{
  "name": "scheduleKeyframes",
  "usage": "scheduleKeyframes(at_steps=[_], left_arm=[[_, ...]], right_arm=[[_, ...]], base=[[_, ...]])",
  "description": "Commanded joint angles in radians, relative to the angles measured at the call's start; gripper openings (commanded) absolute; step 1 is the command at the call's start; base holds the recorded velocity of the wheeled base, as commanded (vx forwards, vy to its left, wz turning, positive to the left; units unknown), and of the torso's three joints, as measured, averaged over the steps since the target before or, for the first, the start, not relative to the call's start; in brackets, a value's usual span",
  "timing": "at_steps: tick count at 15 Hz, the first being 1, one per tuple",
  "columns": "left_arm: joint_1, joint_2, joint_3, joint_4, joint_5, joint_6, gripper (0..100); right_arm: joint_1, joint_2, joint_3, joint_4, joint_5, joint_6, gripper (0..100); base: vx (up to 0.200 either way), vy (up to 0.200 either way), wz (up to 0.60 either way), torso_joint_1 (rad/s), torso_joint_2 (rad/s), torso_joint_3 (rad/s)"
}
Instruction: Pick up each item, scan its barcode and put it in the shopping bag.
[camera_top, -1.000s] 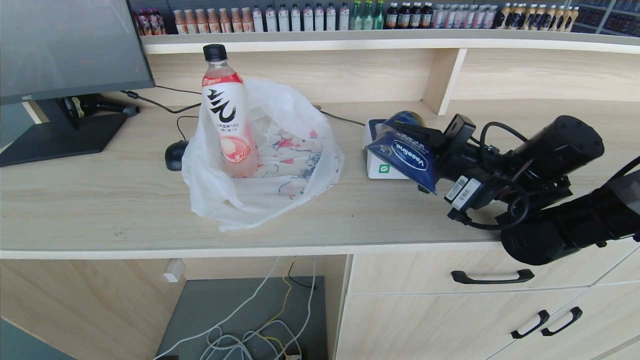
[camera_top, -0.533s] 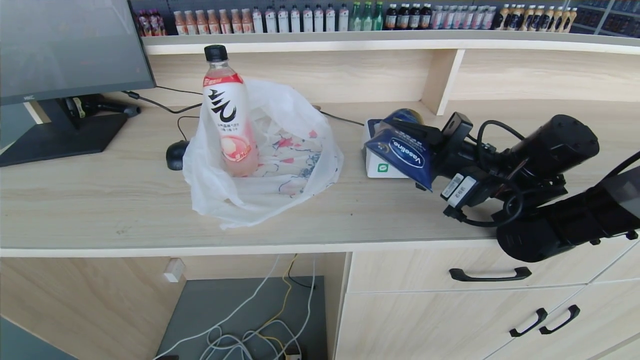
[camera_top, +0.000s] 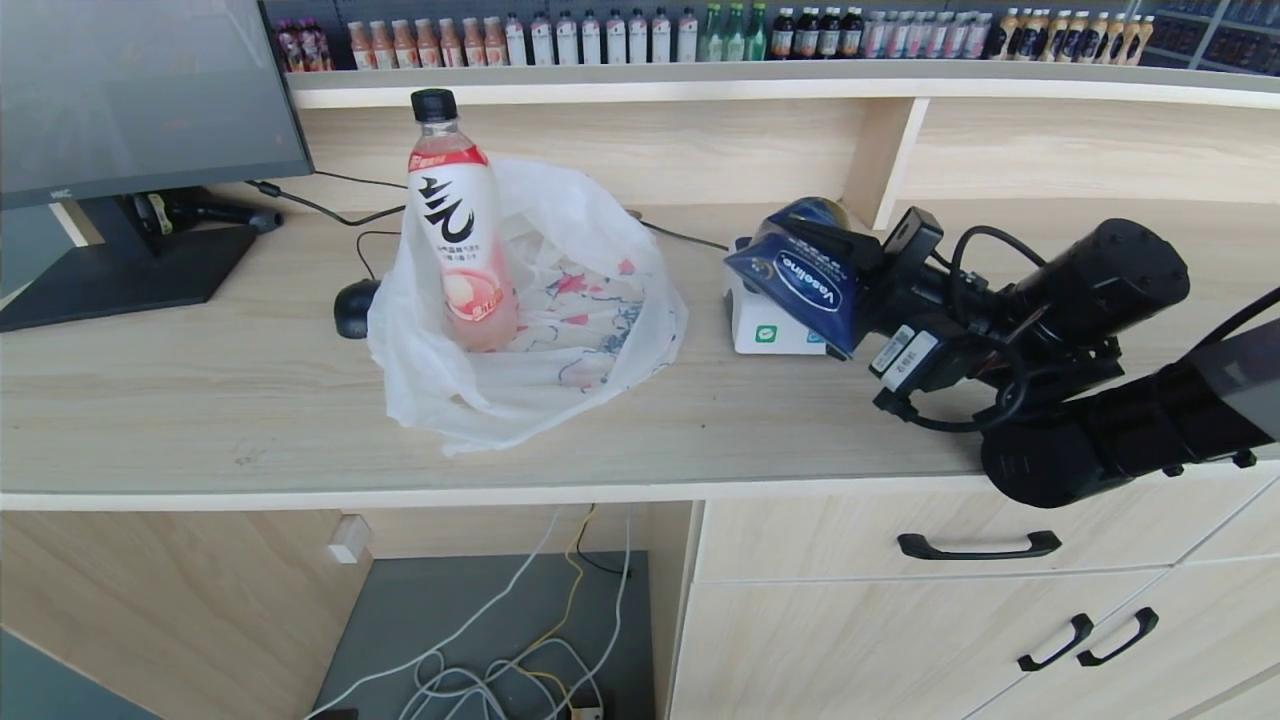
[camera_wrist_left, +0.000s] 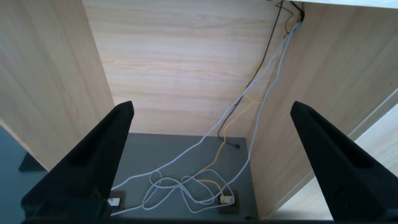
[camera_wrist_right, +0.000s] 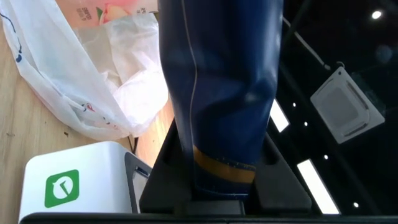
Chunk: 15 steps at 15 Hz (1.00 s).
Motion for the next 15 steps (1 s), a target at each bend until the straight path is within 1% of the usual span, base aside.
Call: scheduleKeyframes(at_steps=[1, 6, 10, 11, 12, 14, 15], left_arm=[[0.000, 0.000, 0.000, 0.000, 0.000, 0.000, 100], [0.000, 0.000, 0.000, 0.000, 0.000, 0.000, 100], [-0.002, 0.000, 0.000, 0.000, 0.000, 0.000, 100], [-0.002, 0.000, 0.000, 0.000, 0.000, 0.000, 100], [-0.002, 0.000, 0.000, 0.000, 0.000, 0.000, 100], [-0.002, 0.000, 0.000, 0.000, 0.000, 0.000, 100], [-0.002, 0.000, 0.000, 0.000, 0.000, -0.002, 100]], right_arm=[[-0.001, 0.027, -0.001, 0.000, 0.000, 0.000, 0], [0.001, 0.042, -0.002, 0.000, -0.009, 0.001, 0], [0.007, 0.007, 0.007, -0.001, -0.008, 0.004, 0], [0.019, -0.012, 0.015, -0.001, -0.009, 0.006, 0], [0.048, -0.044, 0.029, 0.000, -0.036, 0.015, 0], [0.057, -0.067, 0.055, -0.003, -0.037, 0.041, 0], [0.065, -0.113, 0.081, -0.006, -0.046, 0.073, 0]], base=[[0.000, 0.000, 0.00, 0.000, 0.00, 0.000], [0.000, 0.000, 0.00, 0.000, 0.00, 0.000], [0.000, 0.000, 0.00, 0.000, 0.00, 0.000], [0.000, 0.000, 0.00, 0.000, 0.00, 0.000], [0.000, 0.000, 0.00, 0.000, 0.00, 0.000], [0.000, 0.000, 0.00, 0.000, 0.00, 0.000], [0.000, 0.000, 0.00, 0.000, 0.00, 0.000]])
